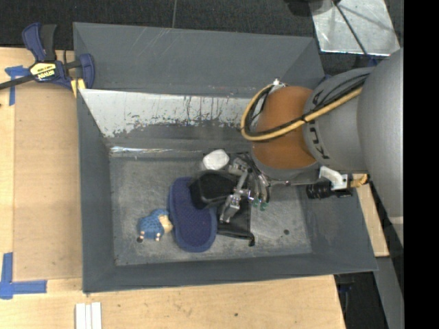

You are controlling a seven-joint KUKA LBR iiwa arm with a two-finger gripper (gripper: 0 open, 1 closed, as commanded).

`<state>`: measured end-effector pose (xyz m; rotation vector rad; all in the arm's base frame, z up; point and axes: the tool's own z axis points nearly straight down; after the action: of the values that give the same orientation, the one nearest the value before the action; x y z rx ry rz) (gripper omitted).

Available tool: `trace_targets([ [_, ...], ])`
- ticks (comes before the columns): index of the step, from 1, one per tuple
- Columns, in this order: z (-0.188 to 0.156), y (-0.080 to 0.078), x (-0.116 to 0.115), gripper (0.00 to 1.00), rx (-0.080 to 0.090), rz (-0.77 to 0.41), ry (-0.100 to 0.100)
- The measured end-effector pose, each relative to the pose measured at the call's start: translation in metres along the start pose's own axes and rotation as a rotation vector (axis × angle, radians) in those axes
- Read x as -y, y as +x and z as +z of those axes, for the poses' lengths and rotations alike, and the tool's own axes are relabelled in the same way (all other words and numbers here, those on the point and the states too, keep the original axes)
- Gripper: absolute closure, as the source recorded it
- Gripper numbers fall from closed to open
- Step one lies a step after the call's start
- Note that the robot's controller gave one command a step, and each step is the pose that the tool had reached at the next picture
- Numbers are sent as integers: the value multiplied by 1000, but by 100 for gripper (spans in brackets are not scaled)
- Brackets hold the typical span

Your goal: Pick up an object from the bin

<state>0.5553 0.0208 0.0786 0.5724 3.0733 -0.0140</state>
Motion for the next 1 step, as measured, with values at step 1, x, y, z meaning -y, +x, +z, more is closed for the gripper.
trace_targets([
  [1,-2,-3,2,0,-9,2,-5],
])
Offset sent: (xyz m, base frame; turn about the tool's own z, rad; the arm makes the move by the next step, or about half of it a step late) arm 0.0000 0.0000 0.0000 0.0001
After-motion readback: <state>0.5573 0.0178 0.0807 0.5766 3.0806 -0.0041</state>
